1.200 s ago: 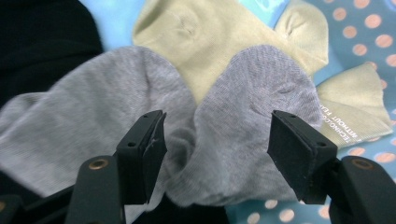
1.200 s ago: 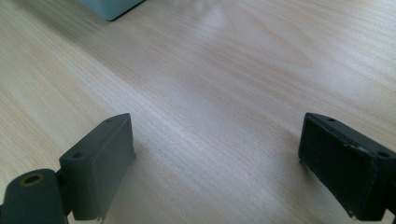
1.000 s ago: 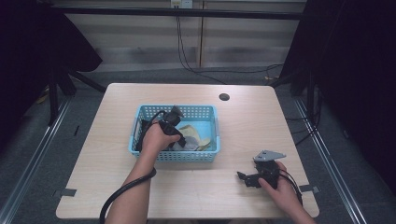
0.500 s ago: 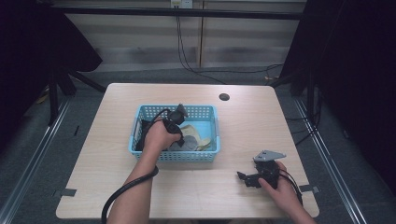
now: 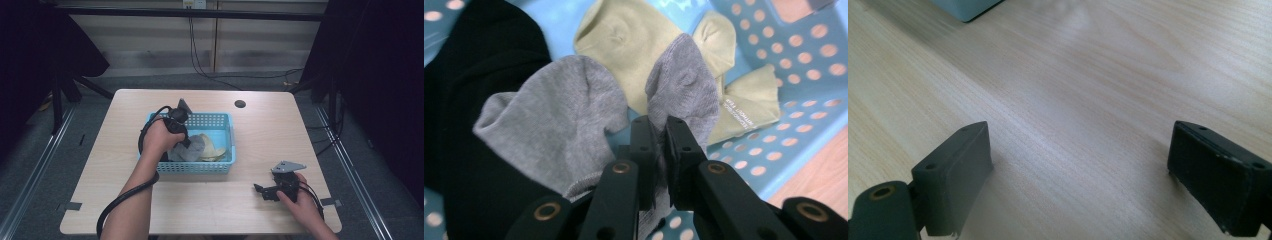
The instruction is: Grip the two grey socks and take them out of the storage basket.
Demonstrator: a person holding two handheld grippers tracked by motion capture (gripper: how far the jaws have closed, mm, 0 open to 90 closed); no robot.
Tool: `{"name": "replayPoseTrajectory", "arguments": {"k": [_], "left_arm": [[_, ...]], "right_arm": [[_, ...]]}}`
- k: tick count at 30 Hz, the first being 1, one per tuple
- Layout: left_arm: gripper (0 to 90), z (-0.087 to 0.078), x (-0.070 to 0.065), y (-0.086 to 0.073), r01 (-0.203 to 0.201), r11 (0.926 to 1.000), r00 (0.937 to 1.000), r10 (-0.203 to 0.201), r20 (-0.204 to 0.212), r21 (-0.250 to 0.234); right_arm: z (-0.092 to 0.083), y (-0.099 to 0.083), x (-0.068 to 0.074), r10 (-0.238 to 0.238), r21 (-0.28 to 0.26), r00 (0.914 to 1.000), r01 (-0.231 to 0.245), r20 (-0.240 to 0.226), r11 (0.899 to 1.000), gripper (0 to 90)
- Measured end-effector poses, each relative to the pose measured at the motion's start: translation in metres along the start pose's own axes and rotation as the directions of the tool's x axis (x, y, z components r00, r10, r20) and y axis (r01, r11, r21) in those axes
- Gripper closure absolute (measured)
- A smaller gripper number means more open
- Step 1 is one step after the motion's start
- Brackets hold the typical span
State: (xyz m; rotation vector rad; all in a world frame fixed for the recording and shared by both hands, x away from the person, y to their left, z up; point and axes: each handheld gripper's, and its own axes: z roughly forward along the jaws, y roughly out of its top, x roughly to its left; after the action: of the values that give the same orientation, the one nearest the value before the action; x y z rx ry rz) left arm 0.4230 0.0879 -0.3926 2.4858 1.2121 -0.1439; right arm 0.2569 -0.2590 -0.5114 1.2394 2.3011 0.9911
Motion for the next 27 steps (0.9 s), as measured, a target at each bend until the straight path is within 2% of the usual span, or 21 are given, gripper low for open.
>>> {"name": "replayPoseTrajectory", "arguments": {"k": [6, 14, 27], "left_arm": [[83.6, -0.015, 0.001, 0.001, 0.001, 0.9999, 0.9999, -0.001, -0.015, -0.014], [83.6, -0.026, -0.002, 0.005, -0.004, 1.0, 0.9998, 0.004, -0.018, -0.007], [83.6, -0.05, 0.003, 0.008, 0.009, 1.0, 0.9994, -0.009, -0.033, 0.0]], "right_arm": [[0.0, 0.0, 0.0, 0.0, 0.0, 1.0, 0.0, 0.0, 1.0, 9.8], [0.0, 0.0, 0.0, 0.002, 0.002, 1.0, -0.002, 0.0, 1.0, 9.8], [0.0, 0.0, 0.0, 0.001, 0.005, 1.0, -0.001, 0.0, 1.0, 9.8]]}}
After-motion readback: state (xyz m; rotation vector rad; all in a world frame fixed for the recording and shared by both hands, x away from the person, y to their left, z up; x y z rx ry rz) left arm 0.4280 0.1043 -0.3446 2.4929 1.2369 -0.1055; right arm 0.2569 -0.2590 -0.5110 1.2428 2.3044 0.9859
